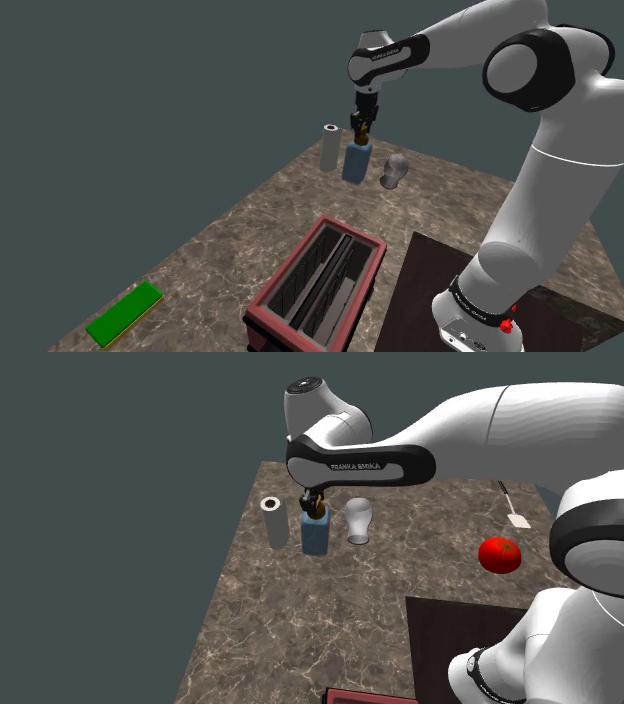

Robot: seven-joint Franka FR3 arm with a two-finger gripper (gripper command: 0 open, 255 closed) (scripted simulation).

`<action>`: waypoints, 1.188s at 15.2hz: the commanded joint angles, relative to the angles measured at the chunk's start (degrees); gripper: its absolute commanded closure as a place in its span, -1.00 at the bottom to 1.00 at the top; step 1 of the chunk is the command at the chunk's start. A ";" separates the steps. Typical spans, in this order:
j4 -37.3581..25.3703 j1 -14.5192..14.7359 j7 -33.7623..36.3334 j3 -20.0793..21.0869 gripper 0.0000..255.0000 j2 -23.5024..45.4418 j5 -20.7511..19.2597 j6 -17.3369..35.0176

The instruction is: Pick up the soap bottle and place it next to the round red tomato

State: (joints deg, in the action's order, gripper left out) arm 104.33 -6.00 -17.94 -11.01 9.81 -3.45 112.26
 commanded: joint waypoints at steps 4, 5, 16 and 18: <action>-2.76 0.01 -0.20 -0.03 1.00 -0.74 -0.07 -3.45; -3.36 0.02 -0.24 -0.03 1.00 -0.88 -0.08 -4.19; -10.97 0.04 -0.76 -0.06 1.00 -1.54 -0.08 -12.44; -12.58 0.03 -0.88 -0.07 1.00 -1.49 -0.05 -13.99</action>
State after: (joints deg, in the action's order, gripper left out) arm 92.84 -6.03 -18.86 -11.13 8.22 -3.53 99.25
